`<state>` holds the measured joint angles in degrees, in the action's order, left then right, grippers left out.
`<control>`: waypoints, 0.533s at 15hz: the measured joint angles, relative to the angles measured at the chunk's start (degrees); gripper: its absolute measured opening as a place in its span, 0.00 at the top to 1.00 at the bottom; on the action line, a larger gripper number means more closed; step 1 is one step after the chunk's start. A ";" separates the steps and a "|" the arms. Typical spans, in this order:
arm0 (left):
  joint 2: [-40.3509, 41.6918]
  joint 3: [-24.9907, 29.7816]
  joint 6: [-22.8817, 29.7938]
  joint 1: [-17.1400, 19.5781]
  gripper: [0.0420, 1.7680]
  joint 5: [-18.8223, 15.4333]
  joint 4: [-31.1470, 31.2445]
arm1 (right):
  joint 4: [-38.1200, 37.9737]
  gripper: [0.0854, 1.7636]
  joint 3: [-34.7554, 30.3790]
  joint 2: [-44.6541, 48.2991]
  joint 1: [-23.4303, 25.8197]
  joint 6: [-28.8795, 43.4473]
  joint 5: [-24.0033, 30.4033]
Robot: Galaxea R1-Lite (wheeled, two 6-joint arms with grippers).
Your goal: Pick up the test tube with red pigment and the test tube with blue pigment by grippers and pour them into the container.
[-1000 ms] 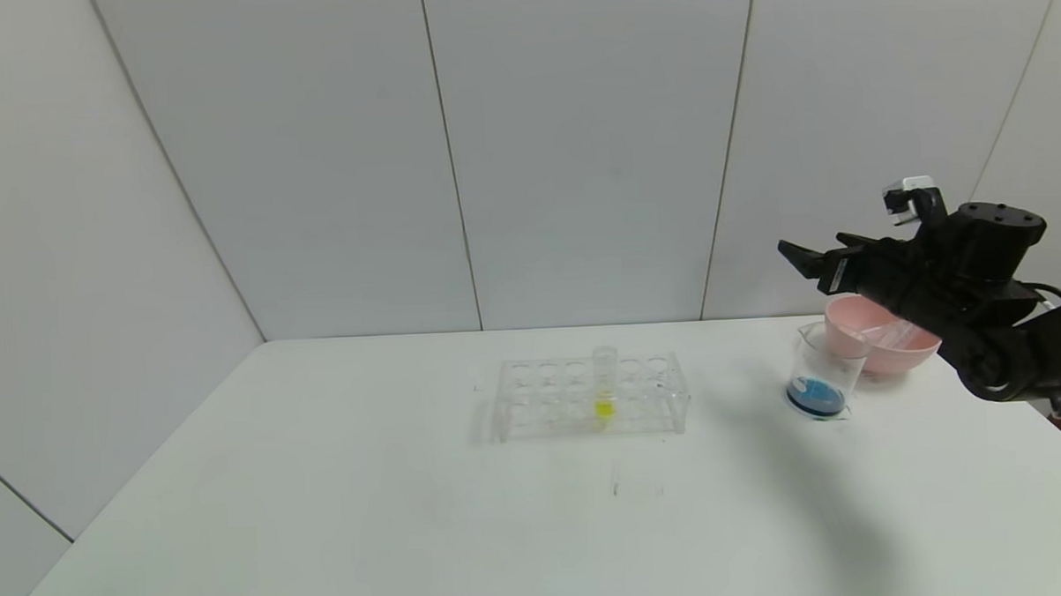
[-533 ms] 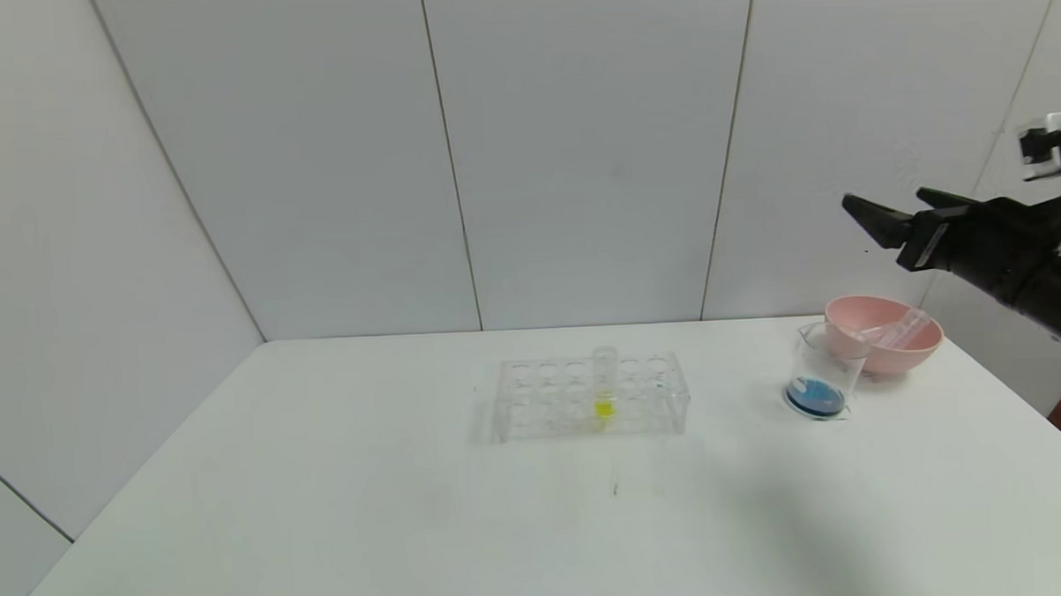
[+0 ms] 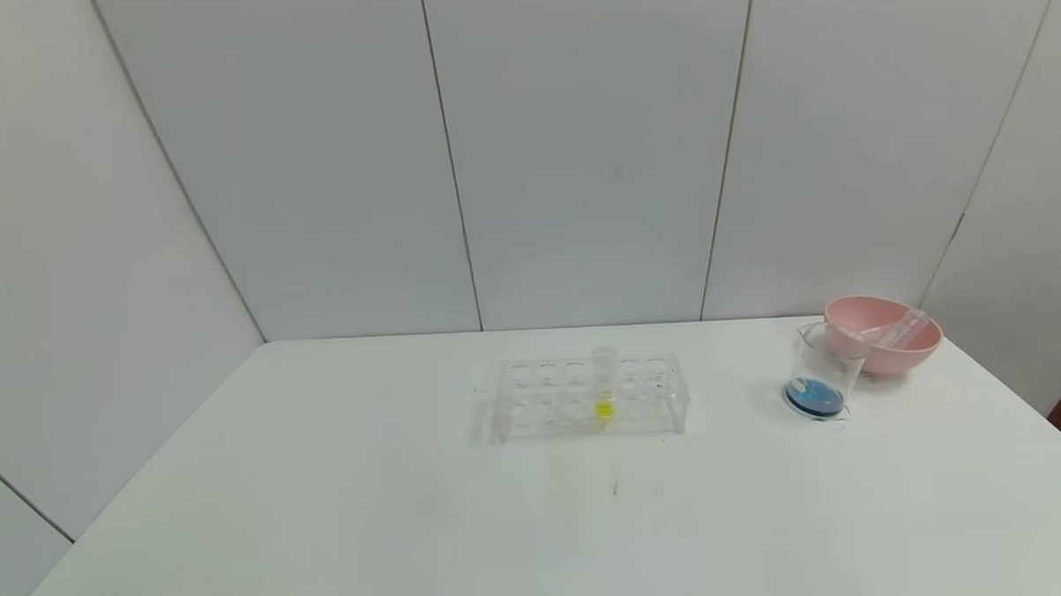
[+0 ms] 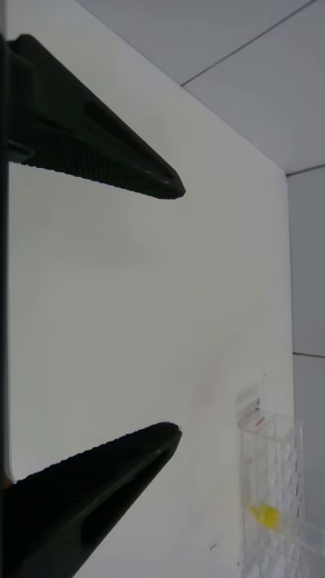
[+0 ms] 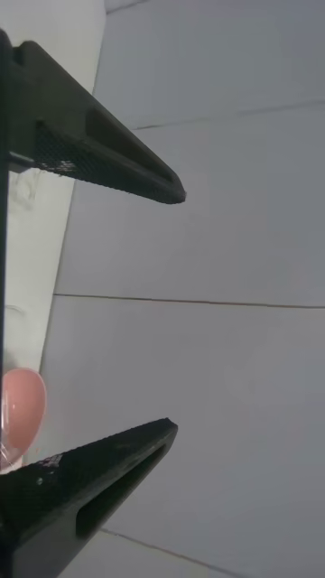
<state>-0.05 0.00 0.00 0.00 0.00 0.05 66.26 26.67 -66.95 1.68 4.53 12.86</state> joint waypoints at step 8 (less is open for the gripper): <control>0.00 0.00 0.00 0.00 0.00 0.00 0.00 | -29.75 0.04 -4.63 42.31 -0.87 0.63 -0.30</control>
<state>-0.05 0.00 0.00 0.00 0.00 0.05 36.51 22.04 -24.64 0.82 5.17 12.56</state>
